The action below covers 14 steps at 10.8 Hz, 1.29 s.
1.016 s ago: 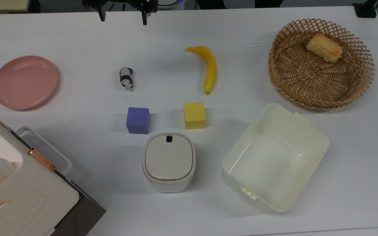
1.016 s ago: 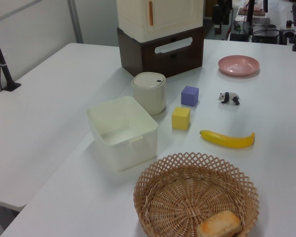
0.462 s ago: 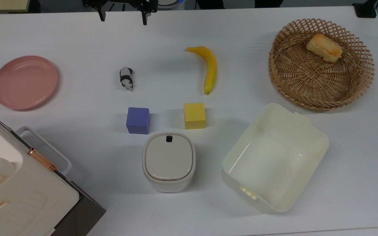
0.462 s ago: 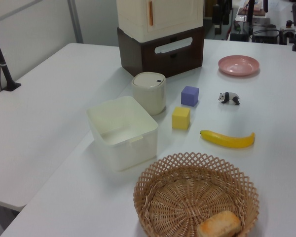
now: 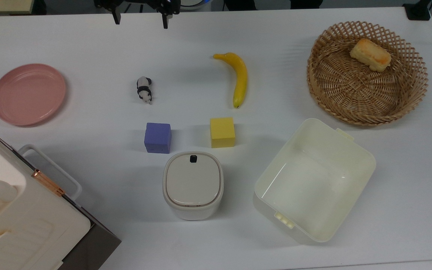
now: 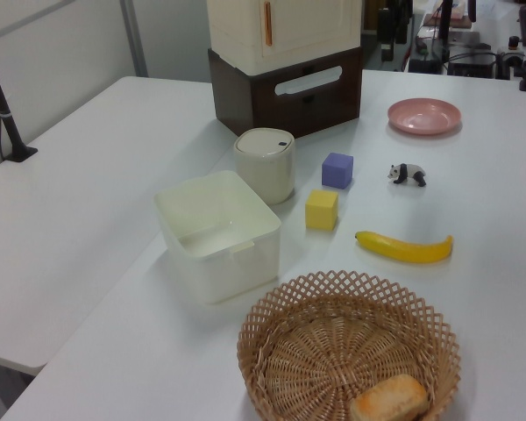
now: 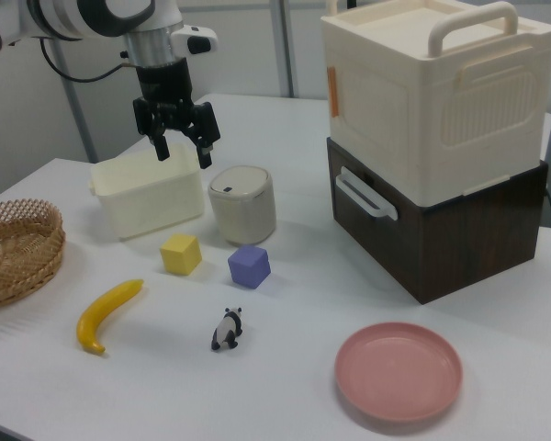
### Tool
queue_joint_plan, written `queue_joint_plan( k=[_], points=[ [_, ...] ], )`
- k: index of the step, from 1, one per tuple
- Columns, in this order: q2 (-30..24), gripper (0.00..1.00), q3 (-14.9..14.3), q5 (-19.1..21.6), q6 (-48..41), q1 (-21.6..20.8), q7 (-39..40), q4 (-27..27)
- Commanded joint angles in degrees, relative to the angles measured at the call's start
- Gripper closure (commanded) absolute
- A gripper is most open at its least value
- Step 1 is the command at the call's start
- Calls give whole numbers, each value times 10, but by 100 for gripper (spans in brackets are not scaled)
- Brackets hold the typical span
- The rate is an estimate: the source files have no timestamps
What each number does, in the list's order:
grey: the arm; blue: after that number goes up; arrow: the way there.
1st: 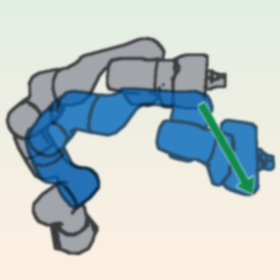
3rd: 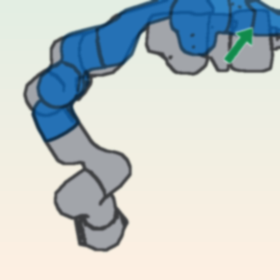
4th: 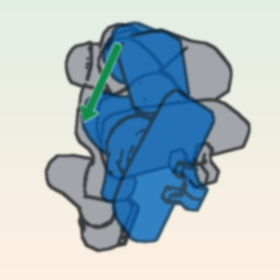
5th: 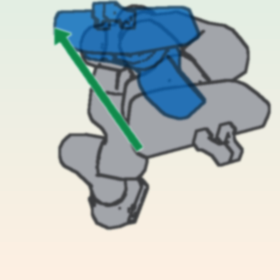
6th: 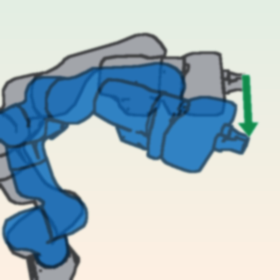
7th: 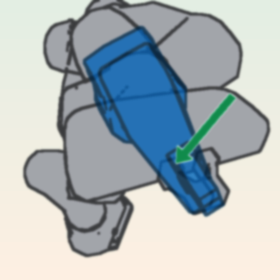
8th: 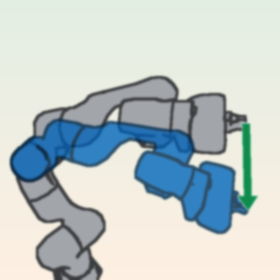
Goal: Open the drawer
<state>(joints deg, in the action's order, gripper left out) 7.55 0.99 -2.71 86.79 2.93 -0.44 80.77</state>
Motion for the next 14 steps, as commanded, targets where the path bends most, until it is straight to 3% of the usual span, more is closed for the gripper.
queue_joint_plan(
  k=[1,14],
  points=[
    [-5,0,0,10,15,2,10,9],
    [-10,0,5,8,10,-5,4,9]
  ],
)
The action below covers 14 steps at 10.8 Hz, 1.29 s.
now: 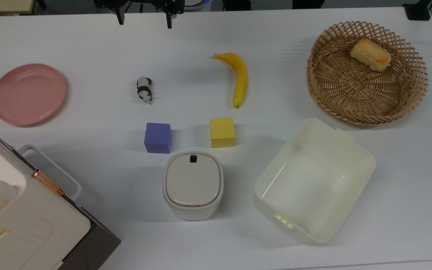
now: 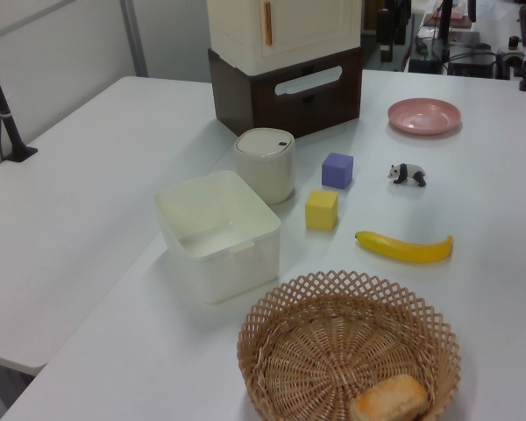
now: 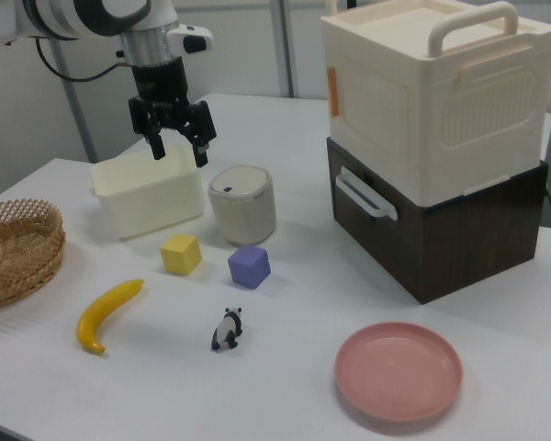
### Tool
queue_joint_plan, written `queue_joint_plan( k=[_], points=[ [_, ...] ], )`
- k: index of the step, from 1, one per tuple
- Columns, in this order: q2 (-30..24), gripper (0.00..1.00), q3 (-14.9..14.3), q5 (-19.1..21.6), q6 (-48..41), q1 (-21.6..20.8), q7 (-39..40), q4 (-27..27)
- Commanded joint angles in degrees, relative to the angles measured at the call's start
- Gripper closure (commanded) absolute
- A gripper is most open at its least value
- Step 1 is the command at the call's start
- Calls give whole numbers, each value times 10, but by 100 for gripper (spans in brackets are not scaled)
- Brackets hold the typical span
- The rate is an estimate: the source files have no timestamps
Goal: Open the drawer
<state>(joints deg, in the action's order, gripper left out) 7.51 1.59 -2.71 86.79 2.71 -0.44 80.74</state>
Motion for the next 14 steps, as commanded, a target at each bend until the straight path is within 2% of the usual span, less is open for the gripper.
queue_joint_plan(
  k=[1,14],
  points=[
    [-9,0,-1,5,9,-2,4,11],
    [-7,0,-1,-6,15,1,6,15]
  ],
)
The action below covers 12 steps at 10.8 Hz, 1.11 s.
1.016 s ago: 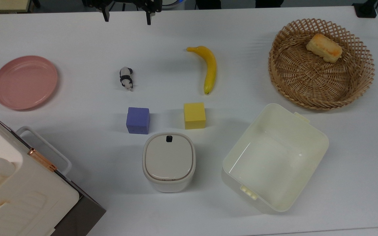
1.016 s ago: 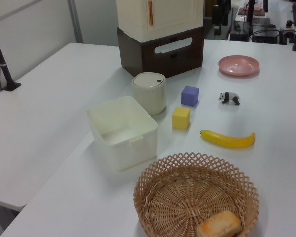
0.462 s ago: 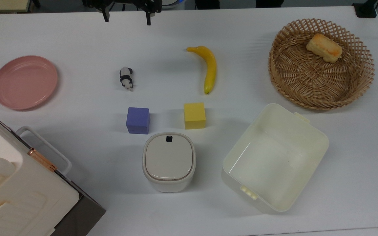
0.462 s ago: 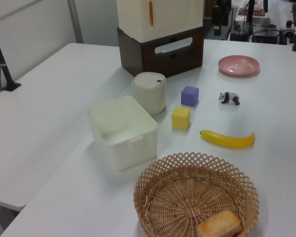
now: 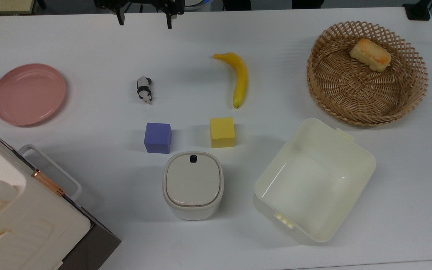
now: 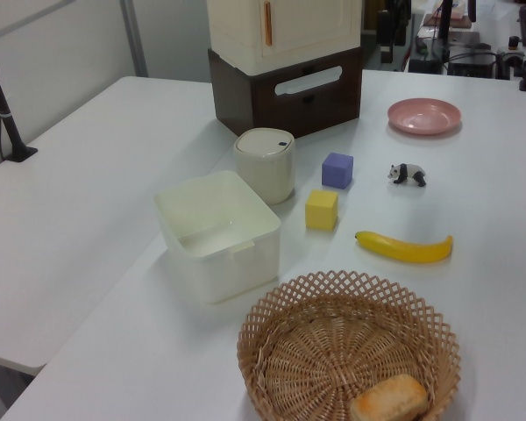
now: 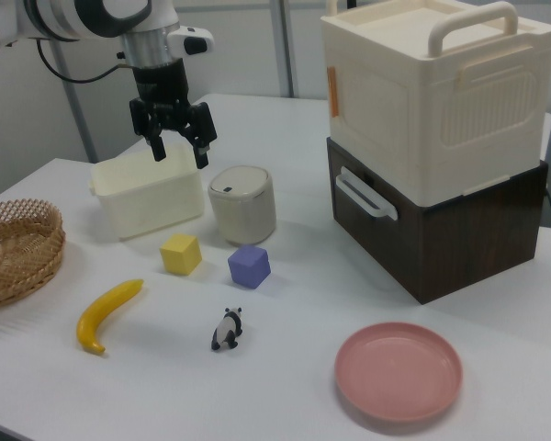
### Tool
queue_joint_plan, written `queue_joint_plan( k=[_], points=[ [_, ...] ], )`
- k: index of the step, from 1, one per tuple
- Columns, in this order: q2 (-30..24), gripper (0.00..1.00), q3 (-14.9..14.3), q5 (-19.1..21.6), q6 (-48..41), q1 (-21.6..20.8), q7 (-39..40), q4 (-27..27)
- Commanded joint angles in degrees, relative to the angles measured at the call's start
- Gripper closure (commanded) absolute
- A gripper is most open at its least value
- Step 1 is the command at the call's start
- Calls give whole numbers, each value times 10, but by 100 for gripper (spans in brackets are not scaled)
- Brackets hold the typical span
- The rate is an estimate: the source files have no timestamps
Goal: Open the drawer
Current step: 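Move the gripper toward the white handle of the brown drawer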
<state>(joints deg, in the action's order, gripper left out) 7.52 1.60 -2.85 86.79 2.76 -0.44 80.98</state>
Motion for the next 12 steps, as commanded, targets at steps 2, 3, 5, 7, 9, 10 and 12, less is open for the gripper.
queue_joint_plan(
  k=[2,3,5,7,9,10,12],
  points=[
    [-5,0,-1,-5,16,1,8,13],
    [-4,0,-1,-5,16,1,10,13],
    [-1,0,-1,-5,28,-1,24,14],
    [2,0,-1,-5,34,1,86,14],
    [20,0,-5,-7,81,3,148,19],
    [39,0,-5,-19,114,3,168,19],
    [72,0,-6,-57,167,5,186,19]
  ],
)
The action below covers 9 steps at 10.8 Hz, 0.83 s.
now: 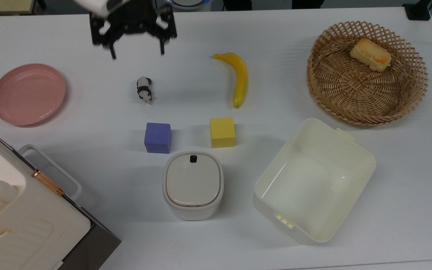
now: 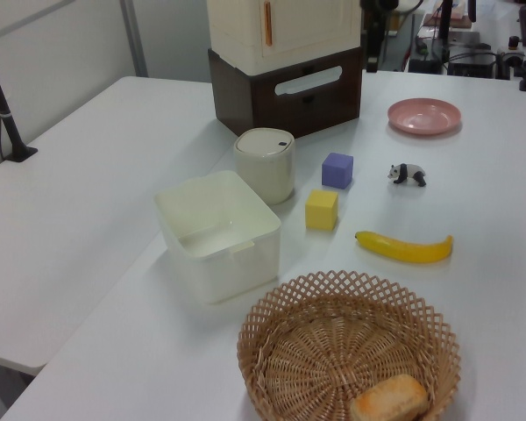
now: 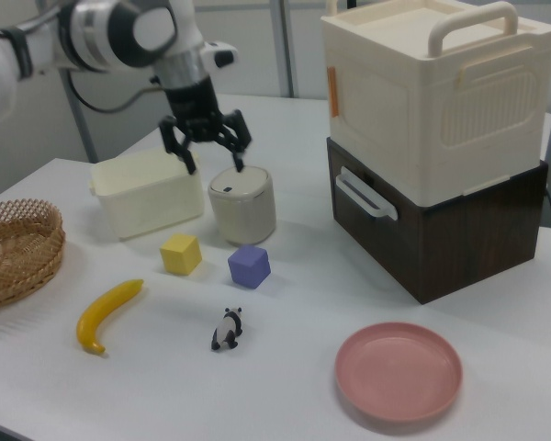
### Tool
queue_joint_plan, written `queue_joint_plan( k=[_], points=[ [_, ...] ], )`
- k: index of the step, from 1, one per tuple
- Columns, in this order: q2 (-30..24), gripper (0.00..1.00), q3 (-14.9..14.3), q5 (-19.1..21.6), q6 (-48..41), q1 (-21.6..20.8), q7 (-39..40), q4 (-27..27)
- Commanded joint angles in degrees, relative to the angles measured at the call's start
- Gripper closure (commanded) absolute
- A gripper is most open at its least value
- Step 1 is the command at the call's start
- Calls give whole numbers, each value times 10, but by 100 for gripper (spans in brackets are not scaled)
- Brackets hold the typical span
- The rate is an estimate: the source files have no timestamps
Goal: Open the drawer
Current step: 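Move the gripper toward the white handle of the brown drawer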
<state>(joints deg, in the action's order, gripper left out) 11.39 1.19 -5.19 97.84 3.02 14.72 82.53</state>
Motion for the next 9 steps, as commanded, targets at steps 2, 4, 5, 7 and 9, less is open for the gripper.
queue_joint_plan(
  k=[2,4,5,7,9],
  points=[
    [56,0,-2,-51,105,10,72,3],
    [69,0,-2,-67,148,11,121,4],
    [78,0,-2,-89,172,11,135,5],
    [100,0,-2,-124,229,20,147,5],
    [122,0,-2,-153,293,29,147,5]
  ],
)
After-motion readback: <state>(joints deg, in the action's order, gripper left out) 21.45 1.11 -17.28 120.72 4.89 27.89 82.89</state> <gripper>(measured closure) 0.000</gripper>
